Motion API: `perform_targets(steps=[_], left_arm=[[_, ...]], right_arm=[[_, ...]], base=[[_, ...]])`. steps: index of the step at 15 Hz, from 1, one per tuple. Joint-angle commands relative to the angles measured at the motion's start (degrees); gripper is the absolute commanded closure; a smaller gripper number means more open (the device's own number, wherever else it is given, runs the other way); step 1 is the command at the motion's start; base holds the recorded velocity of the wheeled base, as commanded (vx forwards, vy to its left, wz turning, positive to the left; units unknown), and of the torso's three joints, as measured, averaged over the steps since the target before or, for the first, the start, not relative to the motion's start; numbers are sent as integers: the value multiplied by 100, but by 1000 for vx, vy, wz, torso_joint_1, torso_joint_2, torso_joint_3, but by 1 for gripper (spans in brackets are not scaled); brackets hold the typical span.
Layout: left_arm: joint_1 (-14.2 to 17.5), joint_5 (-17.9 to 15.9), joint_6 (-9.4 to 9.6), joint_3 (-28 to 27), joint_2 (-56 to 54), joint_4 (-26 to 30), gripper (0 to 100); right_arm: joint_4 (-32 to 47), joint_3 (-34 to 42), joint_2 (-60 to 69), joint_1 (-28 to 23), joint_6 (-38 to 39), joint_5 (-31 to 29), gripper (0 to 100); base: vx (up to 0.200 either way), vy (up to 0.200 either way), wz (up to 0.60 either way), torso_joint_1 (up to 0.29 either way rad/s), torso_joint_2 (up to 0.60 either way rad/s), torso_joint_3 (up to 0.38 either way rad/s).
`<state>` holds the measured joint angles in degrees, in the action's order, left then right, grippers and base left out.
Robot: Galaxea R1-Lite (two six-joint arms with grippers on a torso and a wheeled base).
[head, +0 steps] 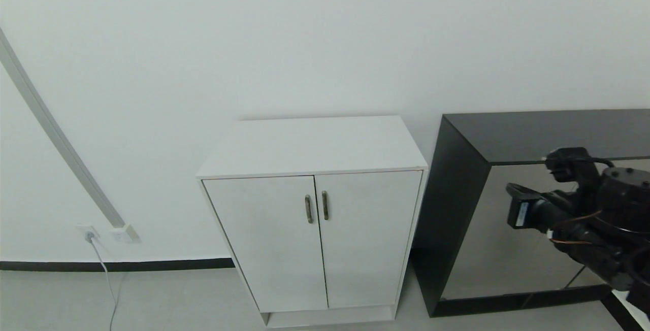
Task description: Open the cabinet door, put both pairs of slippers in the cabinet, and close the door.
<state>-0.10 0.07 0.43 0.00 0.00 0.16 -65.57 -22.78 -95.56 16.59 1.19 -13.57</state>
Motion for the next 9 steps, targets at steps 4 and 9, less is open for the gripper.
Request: perform_targets(steps=[4,9], left_arm=[[1,1,1,0,0,2,100],[1,1,-8,0,0,2,100]], right_arm=[[106,1417,1875,-1132,4,-14,100],[1741,1813,3843,-1431,4,12,100]], base=[[0,0,0,0,0,0],[0,0,0,0,0,0]])
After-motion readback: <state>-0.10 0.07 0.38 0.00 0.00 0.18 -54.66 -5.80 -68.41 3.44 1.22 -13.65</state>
